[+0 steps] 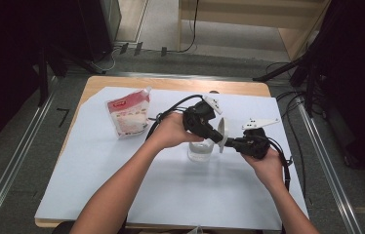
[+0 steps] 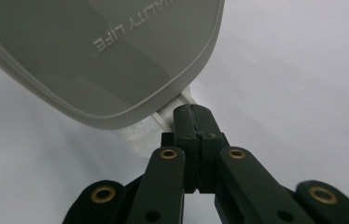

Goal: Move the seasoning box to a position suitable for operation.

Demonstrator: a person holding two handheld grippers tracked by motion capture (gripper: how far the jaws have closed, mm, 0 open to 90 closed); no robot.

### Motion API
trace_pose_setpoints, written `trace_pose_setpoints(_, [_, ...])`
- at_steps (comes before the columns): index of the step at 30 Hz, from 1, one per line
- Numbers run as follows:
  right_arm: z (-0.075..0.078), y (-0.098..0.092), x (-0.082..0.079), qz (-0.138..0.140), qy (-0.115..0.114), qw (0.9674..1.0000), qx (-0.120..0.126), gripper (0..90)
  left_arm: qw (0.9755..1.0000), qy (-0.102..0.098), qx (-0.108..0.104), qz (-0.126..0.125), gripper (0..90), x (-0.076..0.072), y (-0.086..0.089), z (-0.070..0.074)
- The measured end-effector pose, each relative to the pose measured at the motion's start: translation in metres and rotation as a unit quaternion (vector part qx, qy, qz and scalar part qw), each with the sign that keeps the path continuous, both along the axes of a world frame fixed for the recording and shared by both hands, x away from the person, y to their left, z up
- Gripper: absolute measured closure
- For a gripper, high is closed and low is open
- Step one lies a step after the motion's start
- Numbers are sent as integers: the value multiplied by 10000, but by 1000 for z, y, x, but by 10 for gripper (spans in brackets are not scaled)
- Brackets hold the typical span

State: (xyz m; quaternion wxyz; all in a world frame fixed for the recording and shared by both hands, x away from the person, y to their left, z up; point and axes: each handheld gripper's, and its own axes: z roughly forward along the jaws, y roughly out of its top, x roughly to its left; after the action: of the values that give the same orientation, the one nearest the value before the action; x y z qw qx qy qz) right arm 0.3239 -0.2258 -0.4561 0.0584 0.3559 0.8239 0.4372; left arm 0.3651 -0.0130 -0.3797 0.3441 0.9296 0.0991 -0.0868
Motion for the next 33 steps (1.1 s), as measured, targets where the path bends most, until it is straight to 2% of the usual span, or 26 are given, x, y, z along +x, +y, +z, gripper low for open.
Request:
trace_pose_setpoints(4, [0,0,1,25,21,10000,2,900,9999,27,-22,97,824,0,3,1])
trace_pose_setpoints(8, [3,-7,0,7,14,9999,164,868,9998,-30,-78,191,788,0,12,3])
trace_pose_setpoints(10, [5,-10,-1,-10,14,9997,250,840,9995,-114,-95,270,760,-1,19,3])
trace_pose_setpoints(12, [6,-11,-1,-10,-5,9996,271,823,9995,-90,-100,274,726,-1,21,4])
trace_pose_setpoints(13, [6,-12,-3,12,-42,9996,277,765,9994,-93,-100,326,718,-2,25,5])
trace_pose_setpoints(14, [6,-12,-3,80,-12,9995,294,746,9994,-93,-100,326,715,-2,25,5])
trace_pose_setpoints(15, [6,-13,-3,167,18,9995,273,740,9991,-34,-216,371,705,-4,29,8])
trace_pose_setpoints(17, [5,-12,-5,247,75,9995,194,713,9984,-53,-360,423,686,-6,33,9])
trace_pose_setpoints(18, [5,-13,-5,244,96,9995,196,711,9984,-53,-360,423,677,-6,33,9])
trace_pose_setpoints(19, [5,-14,-6,261,53,9995,176,699,9983,-138,-358,433,668,-8,36,9])
trace_pose_setpoints(21, [5,-14,-7,219,-34,9996,161,681,9983,-153,-356,443,661,-9,38,9])
trace_pose_setpoints(23, [6,-15,-13,107,-146,9998,116,642,9980,-85,-323,533,640,-10,43,7])
trace_pose_setpoints(24, [6,-15,-13,107,-146,9998,116,642,9980,-85,-323,533,637,-10,43,7])
trace_pose_setpoints(25, [5,-15,-14,177,-177,9996,137,605,9980,-28,-274,572,624,-10,45,6])
trace_pose_setpoints(27, [5,-16,-15,226,-168,9995,134,606,9977,-63,-249,621,620,-11,48,4])
trace_pose_setpoints(28, [4,-18,-17,258,-28,9994,240,595,9977,-45,-256,632,609,-12,50,4])
trace_pose_setpoints(30, [5,-19,-18,279,-52,9992,266,581,9974,-92,-253,670,593,-13,54,3])
trace_pose_setpoints(33, [4,-20,-22,394,-322,9984,246,544,9971,-106,-299,697,560,-15,60,1])
